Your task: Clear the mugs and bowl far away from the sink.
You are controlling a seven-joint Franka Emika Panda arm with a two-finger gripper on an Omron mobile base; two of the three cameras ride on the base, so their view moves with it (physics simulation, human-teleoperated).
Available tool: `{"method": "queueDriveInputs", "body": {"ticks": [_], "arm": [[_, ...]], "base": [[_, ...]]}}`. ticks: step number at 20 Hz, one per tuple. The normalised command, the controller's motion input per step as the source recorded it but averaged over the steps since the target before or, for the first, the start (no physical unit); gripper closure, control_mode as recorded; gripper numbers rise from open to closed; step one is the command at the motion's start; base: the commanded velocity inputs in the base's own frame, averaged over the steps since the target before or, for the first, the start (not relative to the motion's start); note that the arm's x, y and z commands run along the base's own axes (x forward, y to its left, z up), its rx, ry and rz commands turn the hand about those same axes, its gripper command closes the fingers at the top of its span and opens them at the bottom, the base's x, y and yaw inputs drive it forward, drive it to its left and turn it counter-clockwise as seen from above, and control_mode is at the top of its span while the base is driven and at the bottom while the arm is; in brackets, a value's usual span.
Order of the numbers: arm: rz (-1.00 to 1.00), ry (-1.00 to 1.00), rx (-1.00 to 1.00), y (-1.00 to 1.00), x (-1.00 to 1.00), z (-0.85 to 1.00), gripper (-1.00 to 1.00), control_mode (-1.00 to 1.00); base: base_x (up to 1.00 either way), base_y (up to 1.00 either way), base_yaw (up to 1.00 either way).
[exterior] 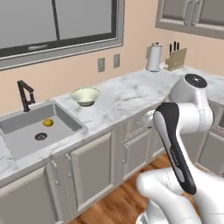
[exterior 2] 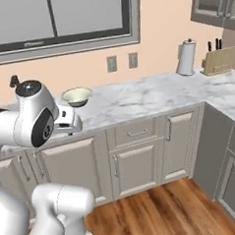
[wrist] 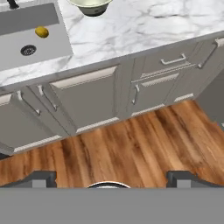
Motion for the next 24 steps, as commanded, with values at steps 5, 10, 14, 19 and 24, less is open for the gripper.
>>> {"method": "queueDriveInputs", "body": {"ticks": [5,10,14,19,24], "arm": [[0.00,0.00,0.00,0.00,0.00,0.00,-1.00,1.00],[0.00,0.00,0.00,0.00,0.00,0.00,-1.00,1.00],[0.00,0.00,0.00,0.00,0.00,0.00,-1.00,1.00],[0.00,0.00,0.00,0.00,0.00,0.00,-1.00,1.00],[0.00,0.00,0.00,0.00,0.00,0.00,-1.00,1.00]], "base": [[1.00,-0.23,0.00],[1.00,0.30,-0.01],[1.00,0.31,0.00],[1.00,0.23,0.01],[0.73,-0.06,0.26]]}}
